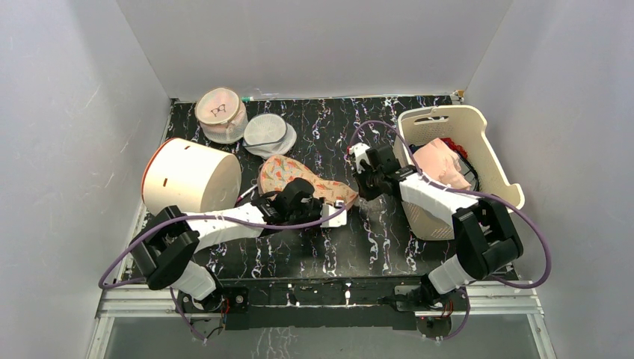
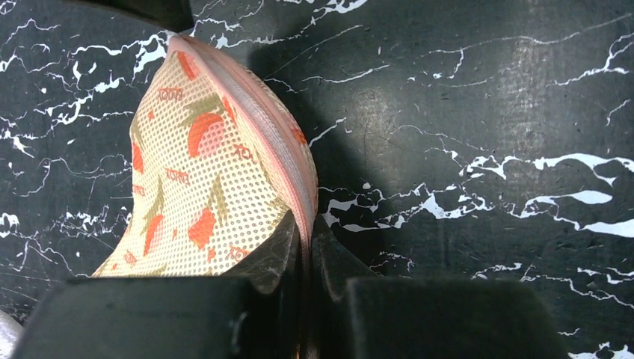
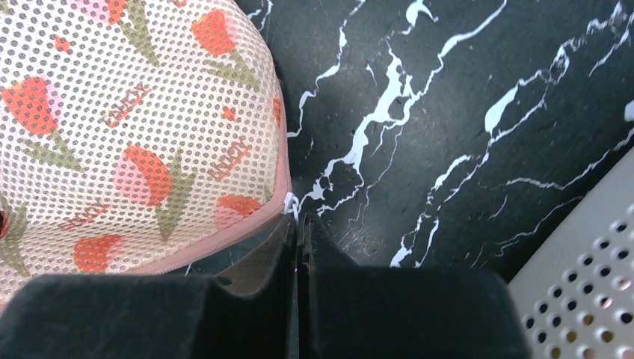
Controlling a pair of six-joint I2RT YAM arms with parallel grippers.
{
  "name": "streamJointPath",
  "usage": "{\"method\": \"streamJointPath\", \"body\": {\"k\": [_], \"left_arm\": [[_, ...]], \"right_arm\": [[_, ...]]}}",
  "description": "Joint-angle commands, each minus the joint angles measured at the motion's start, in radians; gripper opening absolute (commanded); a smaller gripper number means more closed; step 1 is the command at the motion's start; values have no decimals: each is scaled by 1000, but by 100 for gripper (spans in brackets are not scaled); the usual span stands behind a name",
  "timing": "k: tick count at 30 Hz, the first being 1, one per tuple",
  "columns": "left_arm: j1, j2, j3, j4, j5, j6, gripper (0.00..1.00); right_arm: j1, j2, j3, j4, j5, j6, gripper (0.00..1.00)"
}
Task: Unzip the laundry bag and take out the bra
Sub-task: Unzip the laundry bag at the center of the board.
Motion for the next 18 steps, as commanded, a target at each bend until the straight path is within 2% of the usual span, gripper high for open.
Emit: {"method": "streamJointPath", "body": {"k": [1,2,3,5,6,8,12,13,14,15,18], "left_arm": [[-16,-35,-33,-96,58,61,0],[-18,-29,-25,-102,45,56,2],[-17,-22,-18,-103,33,49,13],[-17,-24,-13,-87,10,29,45],[-17,-33,-22,-68,1,21,53],[-17,-79,-54,-15,5,-4,63],[-18,-113,-57,66,32,-94,71],[-17,-107,-50,94,24,-127,77],[-18,-95,-42,127,13,-170,94],[-17,-80,-28,145,3,-206,98],[-18,-37,7,170,41,-278,98]], "right_arm": [[-34,23,86,92,75,-208,0],[-34,40,120,61,55,-205,0],[-34,47,137,27,31,-192,0],[-30,44,131,-9,-40,-155,0],[-27,32,115,-10,-68,-137,0],[-17,-3,72,3,-106,-87,0],[-14,-85,-11,39,-194,17,0],[-14,-101,-29,43,-219,37,0],[-14,-116,-44,48,-242,63,0],[-13,-128,-61,54,-263,92,0],[-6,-150,-100,81,-340,171,0]]}}
